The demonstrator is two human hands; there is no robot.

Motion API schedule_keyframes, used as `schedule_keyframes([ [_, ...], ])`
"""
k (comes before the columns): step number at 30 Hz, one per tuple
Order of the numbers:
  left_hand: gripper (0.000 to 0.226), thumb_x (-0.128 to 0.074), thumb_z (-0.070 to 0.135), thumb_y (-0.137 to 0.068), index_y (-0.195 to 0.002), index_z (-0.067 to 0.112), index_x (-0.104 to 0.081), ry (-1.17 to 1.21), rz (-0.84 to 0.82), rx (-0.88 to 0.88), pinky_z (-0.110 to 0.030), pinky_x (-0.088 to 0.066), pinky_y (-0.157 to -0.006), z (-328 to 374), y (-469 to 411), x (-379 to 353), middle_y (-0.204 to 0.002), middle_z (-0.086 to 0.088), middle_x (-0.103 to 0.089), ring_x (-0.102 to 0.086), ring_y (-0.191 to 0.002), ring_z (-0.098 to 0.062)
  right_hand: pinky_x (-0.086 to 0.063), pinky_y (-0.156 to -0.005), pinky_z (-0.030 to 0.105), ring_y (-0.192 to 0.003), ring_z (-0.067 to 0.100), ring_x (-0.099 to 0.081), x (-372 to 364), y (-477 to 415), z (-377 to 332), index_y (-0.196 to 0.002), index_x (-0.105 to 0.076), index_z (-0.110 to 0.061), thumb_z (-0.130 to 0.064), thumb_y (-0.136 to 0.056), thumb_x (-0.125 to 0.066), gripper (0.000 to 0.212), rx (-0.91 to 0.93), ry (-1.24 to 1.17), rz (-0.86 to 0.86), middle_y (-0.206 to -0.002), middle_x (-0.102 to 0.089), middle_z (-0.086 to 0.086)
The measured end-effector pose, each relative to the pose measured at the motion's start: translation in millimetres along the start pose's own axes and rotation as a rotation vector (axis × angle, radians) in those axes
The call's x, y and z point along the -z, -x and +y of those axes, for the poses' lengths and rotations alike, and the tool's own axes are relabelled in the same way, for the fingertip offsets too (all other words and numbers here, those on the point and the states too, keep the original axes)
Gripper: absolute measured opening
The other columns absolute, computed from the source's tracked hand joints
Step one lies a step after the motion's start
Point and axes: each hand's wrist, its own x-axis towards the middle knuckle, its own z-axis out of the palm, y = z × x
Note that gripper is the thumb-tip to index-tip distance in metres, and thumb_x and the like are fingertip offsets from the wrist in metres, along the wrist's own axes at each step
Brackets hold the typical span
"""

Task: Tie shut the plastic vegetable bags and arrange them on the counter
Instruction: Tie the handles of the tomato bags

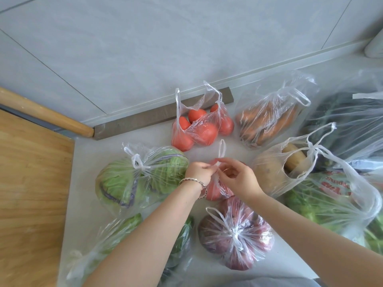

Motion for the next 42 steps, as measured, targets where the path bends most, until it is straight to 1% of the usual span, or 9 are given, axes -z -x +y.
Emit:
schedule_keyframes([
  [4, 0.021, -0.061, 0.015, -0.085, -0.097, 0.0, -0.069, -0.02, -0.021, -0.029, -0.029, -0.045, -0.075, 2, 4, 3, -0.092, -0.018, -0.069, -0.057, -0.08, -0.019, -0.038, -0.068, -0.002, -0.07, -0.015, -0.053, 6, -1, -2, -0.103, -0.07, -0.007, 0.001, -0.076, -0.065, 0.029, 0.185, 0.236, -0.098, -0.082, -0.065, -0.002],
  [6, 0.02, -0.061, 0.015, -0.085, -0.098, 0.002, -0.069, -0.068, -0.03, -0.057, -0.024, -0.044, -0.075, 4, 6, 4, -0.098, -0.017, -0.07, -0.057, -0.081, -0.018, -0.037, -0.064, 0.001, -0.067, -0.015, -0.051, 8, -3, -7, -0.096, -0.072, -0.008, -0.001, -0.075, -0.065, 0.023, 0.206, 0.272, -0.141, -0.071, -0.059, -0.014],
  [14, 0.019, -0.059, 0.016, -0.086, -0.091, 0.002, -0.07, -0.236, -0.052, -0.159, -0.023, -0.038, -0.068, 2, 6, 9, -0.087, -0.019, -0.069, -0.054, -0.074, -0.019, -0.037, -0.059, 0.006, -0.059, -0.011, -0.051, 11, -15, -13, -0.091, -0.072, -0.019, -0.019, -0.083, -0.063, 0.012, 0.089, 0.365, -0.276, -0.059, -0.052, -0.016],
  [20, 0.023, -0.053, 0.014, -0.089, -0.085, -0.004, -0.067, -0.448, 0.014, -0.314, -0.024, -0.028, -0.063, 0, 12, 8, -0.086, -0.023, -0.062, -0.054, -0.079, -0.029, -0.044, -0.077, 0.029, -0.072, 0.018, -0.052, 8, -20, -20, -0.093, -0.071, -0.009, -0.011, -0.08, -0.062, 0.016, 0.086, 0.46, -0.337, -0.082, -0.06, 0.005],
  [23, 0.026, -0.05, 0.013, -0.091, -0.083, -0.007, -0.064, -0.501, 0.041, -0.365, -0.031, -0.035, -0.069, -5, 13, 6, -0.076, -0.01, -0.046, -0.054, -0.087, -0.033, -0.043, -0.082, 0.031, -0.083, 0.027, -0.057, 5, -18, -20, -0.097, -0.07, -0.005, -0.007, -0.079, -0.062, 0.02, 0.103, 0.503, -0.328, -0.095, -0.061, 0.014],
  [28, 0.027, -0.053, 0.016, -0.09, -0.08, -0.007, -0.063, -0.393, 0.107, -0.383, -0.02, -0.023, -0.062, -12, 16, 2, -0.064, 0.006, -0.034, -0.044, -0.074, -0.022, -0.046, -0.072, 0.03, -0.069, 0.016, -0.053, 6, -10, -15, -0.084, -0.073, -0.004, -0.001, -0.072, -0.065, 0.015, 0.101, 0.379, -0.156, -0.075, -0.064, 0.008],
  [33, 0.023, -0.05, 0.011, -0.09, -0.087, -0.005, -0.066, -0.333, 0.143, -0.435, -0.027, -0.035, -0.072, -13, 16, -4, -0.091, -0.021, -0.058, -0.055, -0.088, -0.031, -0.038, -0.053, 0.005, -0.046, -0.004, -0.048, 10, -10, -15, -0.071, -0.071, -0.013, -0.003, -0.071, -0.071, 0.011, -0.087, 0.112, -0.066, -0.057, -0.059, -0.004],
  [38, 0.02, -0.052, 0.009, -0.089, -0.087, -0.004, -0.067, -0.317, 0.126, -0.466, -0.017, -0.029, -0.067, -12, 14, -3, -0.086, -0.017, -0.056, -0.056, -0.087, -0.03, -0.043, -0.054, 0.012, -0.048, 0.001, -0.05, 24, -18, -21, -0.066, -0.063, -0.017, 0.001, -0.074, -0.07, 0.021, -0.277, -0.085, -0.237, -0.057, -0.06, -0.004],
  [42, 0.021, -0.053, 0.012, -0.089, -0.093, -0.003, -0.068, -0.264, 0.071, -0.438, -0.026, -0.036, -0.072, -12, 13, -5, -0.091, -0.021, -0.06, -0.056, -0.086, -0.03, -0.024, -0.039, 0.015, -0.039, 0.007, -0.032, 35, -24, -16, -0.068, -0.067, -0.007, 0.013, -0.08, -0.052, 0.028, -0.45, -0.329, -0.445, -0.044, -0.044, -0.003],
])
